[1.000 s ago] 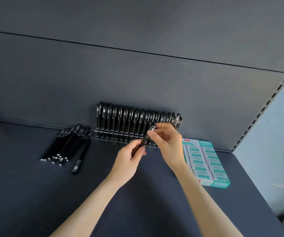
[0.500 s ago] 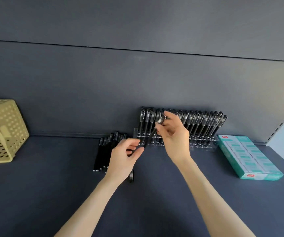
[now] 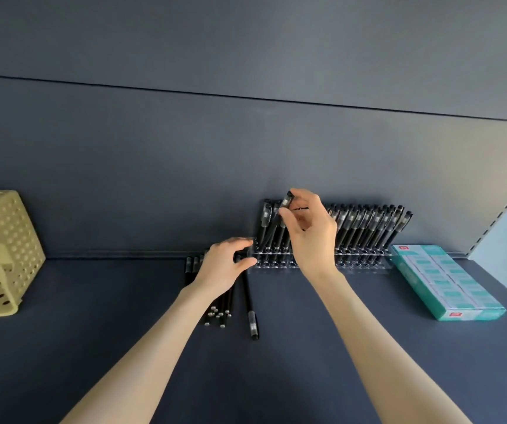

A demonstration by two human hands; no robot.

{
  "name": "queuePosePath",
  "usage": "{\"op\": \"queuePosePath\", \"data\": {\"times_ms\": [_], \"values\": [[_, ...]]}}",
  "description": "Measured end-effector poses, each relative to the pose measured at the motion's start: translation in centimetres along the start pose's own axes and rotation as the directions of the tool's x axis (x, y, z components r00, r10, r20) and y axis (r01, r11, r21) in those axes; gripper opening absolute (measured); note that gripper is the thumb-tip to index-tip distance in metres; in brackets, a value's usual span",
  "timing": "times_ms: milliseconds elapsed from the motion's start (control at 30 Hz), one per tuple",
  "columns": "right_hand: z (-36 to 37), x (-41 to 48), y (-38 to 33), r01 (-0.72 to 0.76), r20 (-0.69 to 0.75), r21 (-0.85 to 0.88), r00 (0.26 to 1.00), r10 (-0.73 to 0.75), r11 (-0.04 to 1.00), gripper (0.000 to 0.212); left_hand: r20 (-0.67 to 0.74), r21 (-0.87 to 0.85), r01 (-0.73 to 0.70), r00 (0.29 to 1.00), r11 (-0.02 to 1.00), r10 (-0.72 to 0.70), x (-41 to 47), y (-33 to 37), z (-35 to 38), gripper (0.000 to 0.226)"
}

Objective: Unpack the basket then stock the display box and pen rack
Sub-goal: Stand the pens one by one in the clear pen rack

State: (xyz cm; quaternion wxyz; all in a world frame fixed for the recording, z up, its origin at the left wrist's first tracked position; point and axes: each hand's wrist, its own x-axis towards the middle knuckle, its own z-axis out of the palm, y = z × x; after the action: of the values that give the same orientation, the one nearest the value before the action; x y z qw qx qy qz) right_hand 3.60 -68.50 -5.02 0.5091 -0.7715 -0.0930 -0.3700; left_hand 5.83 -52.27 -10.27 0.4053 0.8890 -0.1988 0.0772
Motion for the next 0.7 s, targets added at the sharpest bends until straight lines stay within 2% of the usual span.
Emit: {"op": "queuePosePath", "data": {"times_ms": [133,467,700], "values": [[0.6,-0.3,0.8,-0.003,0.041,-0.02,0.999,0.003,1.0,0.028,-0.042,-0.02,-0.013,0.999,1.0,0.013,0.2,-0.6,0.4,0.035],[1.4,-0.5,1.3,0.028,0.129,-0.157,0.992,-0.008,0.987,0.025,-0.105,-0.036,-0.027,0.994,0.999,0.023,0.0,-0.8,1.0,0.031],[1.5,-0.3,0.9,0.008,0.166,-0.201,0.986,0.026,0.98,0.025,-0.098,-0.008,-0.006,0.995,1.0,0.005,0.0,-0.7,0.8,0.032]]}}
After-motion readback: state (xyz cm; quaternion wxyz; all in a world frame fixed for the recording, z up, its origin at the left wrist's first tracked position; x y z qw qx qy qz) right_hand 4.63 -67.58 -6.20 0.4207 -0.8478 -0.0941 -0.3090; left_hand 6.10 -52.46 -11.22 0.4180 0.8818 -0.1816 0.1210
